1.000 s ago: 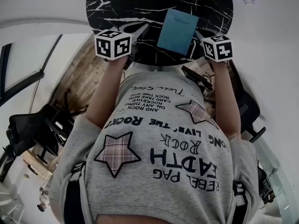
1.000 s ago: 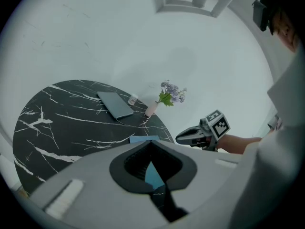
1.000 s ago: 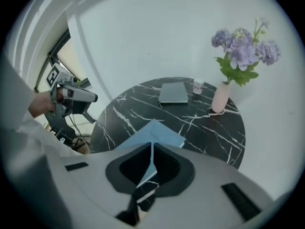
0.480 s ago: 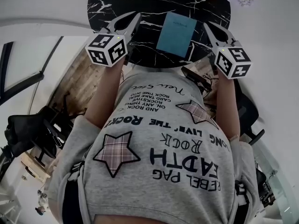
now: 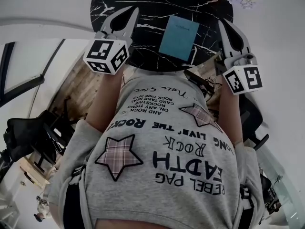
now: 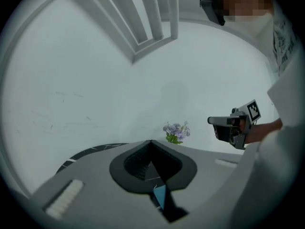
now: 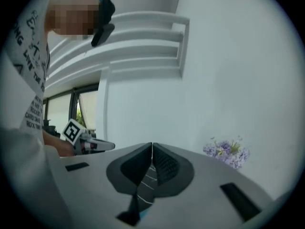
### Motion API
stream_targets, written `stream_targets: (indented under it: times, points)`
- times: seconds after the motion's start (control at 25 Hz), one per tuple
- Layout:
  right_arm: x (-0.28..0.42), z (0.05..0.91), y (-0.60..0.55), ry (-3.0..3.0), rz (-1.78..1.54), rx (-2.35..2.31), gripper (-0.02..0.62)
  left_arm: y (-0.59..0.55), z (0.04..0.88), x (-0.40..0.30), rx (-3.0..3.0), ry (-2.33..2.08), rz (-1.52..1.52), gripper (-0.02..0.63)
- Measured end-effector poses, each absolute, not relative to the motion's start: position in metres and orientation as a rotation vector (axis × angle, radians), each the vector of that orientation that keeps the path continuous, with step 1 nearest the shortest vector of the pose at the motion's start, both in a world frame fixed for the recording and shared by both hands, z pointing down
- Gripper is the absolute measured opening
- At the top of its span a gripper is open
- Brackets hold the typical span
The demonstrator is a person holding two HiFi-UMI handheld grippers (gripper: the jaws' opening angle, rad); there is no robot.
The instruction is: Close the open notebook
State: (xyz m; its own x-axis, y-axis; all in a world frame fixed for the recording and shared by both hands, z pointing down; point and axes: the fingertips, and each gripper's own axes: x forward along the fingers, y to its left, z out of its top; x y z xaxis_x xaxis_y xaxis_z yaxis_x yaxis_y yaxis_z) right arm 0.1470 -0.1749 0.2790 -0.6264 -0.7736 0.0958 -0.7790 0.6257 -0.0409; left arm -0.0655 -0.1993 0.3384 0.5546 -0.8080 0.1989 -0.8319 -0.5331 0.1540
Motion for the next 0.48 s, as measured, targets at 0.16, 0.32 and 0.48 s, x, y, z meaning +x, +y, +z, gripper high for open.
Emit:
stream_targets:
  times: [0.16,0.32,0.48]
  points:
    - [0.148,0.252,-0.168,-2.857,0.039,1.381,0.014,-0.197,0.313,-0.068,2.627,-1.458,0.065,0.009]
    - [0.149,0.247,-0.165,-2.836,-0.016,1.401,0.014,-0.195,0.298,-0.07,2.656,-1.491,0.013,0.009]
    - [0.15,0.247,-0.165,-2.821,-0.019,1.427,0.012,-0.195,0.292,-0.073,2.661,-1.521,-0.011,0.009]
